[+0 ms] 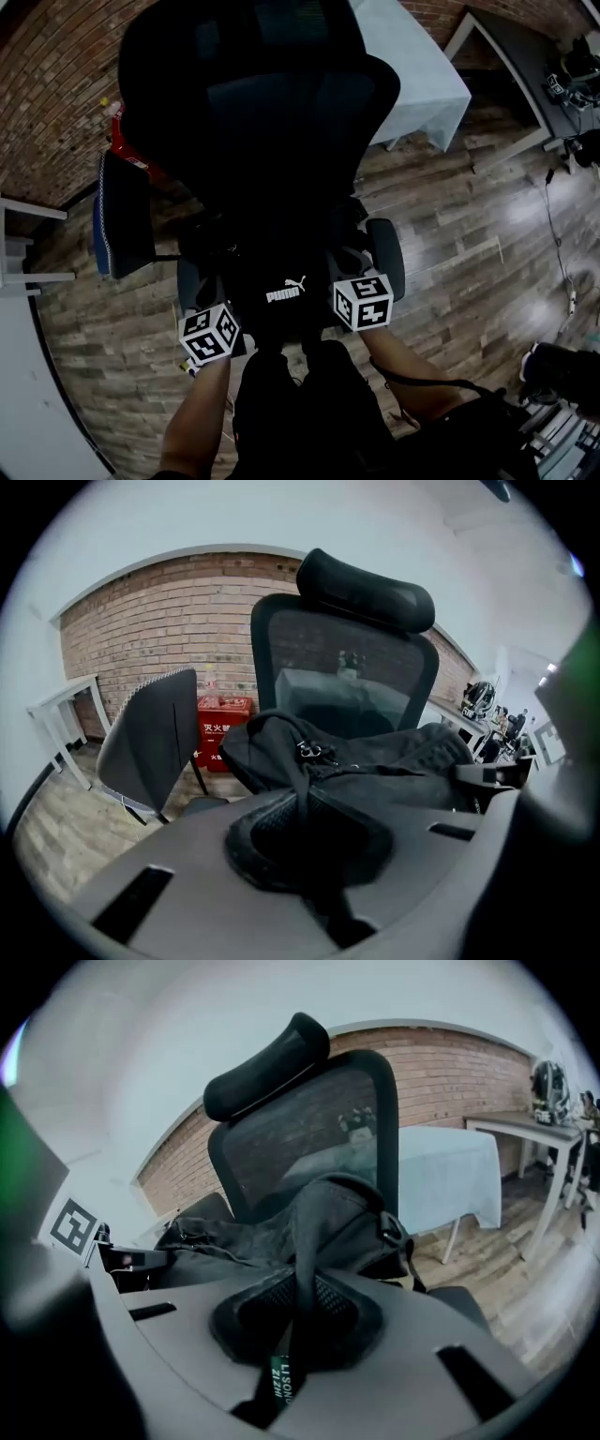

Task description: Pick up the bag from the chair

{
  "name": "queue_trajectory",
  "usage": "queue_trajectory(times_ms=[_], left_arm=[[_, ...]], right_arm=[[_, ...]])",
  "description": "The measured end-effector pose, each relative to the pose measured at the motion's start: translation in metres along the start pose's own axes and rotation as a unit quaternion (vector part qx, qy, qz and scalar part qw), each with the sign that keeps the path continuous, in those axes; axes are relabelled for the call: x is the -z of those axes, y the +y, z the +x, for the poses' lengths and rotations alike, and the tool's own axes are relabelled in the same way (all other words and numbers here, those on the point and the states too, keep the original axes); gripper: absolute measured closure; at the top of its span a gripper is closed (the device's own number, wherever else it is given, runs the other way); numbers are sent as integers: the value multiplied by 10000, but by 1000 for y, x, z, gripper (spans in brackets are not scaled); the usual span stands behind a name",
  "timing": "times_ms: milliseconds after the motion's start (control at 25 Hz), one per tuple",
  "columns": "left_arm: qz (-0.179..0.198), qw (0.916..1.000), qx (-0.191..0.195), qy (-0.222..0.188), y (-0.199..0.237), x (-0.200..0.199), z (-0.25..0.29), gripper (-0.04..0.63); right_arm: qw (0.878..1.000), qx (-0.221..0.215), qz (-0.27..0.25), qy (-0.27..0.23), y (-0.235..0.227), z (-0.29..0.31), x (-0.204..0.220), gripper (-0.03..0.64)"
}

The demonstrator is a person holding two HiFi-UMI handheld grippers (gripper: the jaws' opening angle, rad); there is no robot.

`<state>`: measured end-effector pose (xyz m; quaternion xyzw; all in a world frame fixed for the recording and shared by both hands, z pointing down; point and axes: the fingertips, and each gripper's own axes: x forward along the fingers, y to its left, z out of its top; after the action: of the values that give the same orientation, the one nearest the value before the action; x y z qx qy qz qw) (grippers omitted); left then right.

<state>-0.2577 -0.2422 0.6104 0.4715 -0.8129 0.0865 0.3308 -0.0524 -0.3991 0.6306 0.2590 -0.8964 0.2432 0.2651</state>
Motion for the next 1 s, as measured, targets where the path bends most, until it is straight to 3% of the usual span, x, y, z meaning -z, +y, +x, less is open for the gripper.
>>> queue_trajectory(times_ms=[520, 800, 1000], left_arm=[[159, 9945, 531, -890, -4, -97, -62, 577], [432, 9853, 1012, -1310, 2, -143, -100, 577], [415, 9762, 1352, -1645, 10, -172, -132, 577]], right_arm=[[9939, 257, -445, -975, 51, -71, -106, 591], [9874, 532, -488, -1409, 88, -108, -139, 589], [9817, 676, -540, -1696, 116, -134, -160, 591]])
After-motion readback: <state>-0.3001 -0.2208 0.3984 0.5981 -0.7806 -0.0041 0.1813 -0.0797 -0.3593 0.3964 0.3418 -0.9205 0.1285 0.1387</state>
